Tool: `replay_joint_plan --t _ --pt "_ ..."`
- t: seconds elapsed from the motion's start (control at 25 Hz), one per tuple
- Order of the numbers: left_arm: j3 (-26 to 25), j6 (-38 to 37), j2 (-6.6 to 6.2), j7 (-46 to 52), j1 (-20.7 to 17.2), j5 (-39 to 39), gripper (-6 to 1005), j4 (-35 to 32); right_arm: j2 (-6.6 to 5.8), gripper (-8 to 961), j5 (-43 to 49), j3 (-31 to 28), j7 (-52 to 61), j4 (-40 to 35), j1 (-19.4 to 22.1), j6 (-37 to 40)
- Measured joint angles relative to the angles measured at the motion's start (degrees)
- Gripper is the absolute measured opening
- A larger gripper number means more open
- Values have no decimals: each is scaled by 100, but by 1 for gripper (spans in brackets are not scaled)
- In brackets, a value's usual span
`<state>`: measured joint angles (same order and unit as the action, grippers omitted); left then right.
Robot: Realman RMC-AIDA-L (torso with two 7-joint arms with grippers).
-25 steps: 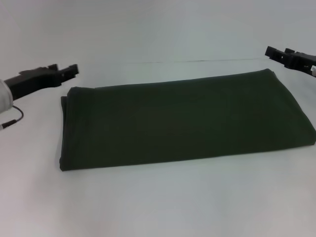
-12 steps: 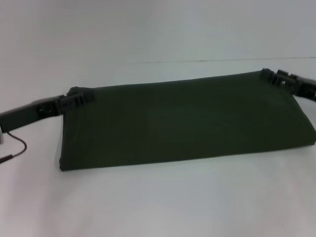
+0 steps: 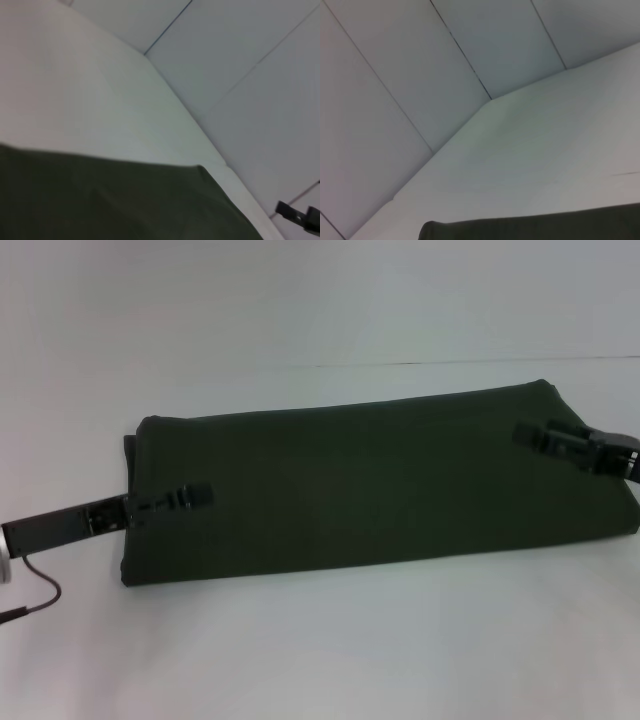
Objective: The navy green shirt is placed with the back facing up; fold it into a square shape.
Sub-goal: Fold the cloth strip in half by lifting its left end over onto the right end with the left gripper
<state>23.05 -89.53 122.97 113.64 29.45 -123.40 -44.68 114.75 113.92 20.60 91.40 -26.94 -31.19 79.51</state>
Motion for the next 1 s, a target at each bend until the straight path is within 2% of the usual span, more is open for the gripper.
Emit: replay_joint_plan --t 0.4,1.0 --pt "-41 -203 -150 1632 27 -883 891 -172 -44 921 31 26 367 -296 -142 -19" --pt "-344 -126 -196 3023 30 -1567 892 76 -118 919 7 22 527 -498 -263 -52"
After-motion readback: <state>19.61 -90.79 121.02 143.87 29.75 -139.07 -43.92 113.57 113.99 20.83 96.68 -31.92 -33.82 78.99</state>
